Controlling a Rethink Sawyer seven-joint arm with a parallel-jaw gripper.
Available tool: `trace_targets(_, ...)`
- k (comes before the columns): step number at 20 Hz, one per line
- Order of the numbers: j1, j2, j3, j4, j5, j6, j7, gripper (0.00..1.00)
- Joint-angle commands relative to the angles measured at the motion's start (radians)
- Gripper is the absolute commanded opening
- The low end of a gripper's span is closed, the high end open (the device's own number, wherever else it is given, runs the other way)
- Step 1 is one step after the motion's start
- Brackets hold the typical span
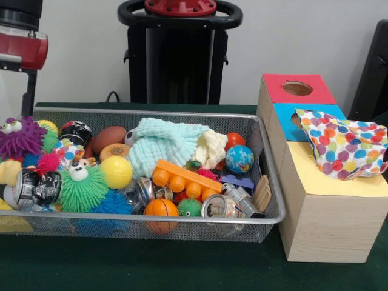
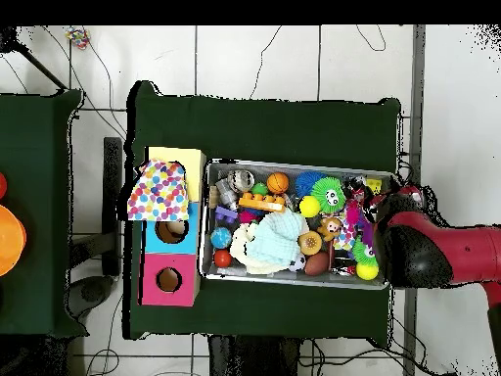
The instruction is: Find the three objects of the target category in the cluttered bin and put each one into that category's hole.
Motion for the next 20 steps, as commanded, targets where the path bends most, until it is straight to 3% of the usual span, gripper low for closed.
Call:
trace_targets(1,0.066,-0.068,-0.085,0.085,-0.064,-0.058,0.051,1.0)
trace_targets(4,0.084,-0.046,-0.107,0.08,-0.071,-0.087,0.065,1.0)
trace_targets(6,0.086,-0.037,-0.112,0.066,-0.032,-0.041,0.047,1.0)
trace_targets(10,0.059,-0.001,-0.05,0.036,0.138,0.173,-0.092,1.0)
trace_targets(15,0.124,-0.031,-0.09,0.023,0.273,0.338,-0.023,1.0)
trace_targets(17,0.138,-0.037,-0.104,-0.002,0.297,0.357,0.007,1.0)
trace_targets(20,0.144,-0.019,-0.101,-0.066,0.295,0.375,-0.03,1.0)
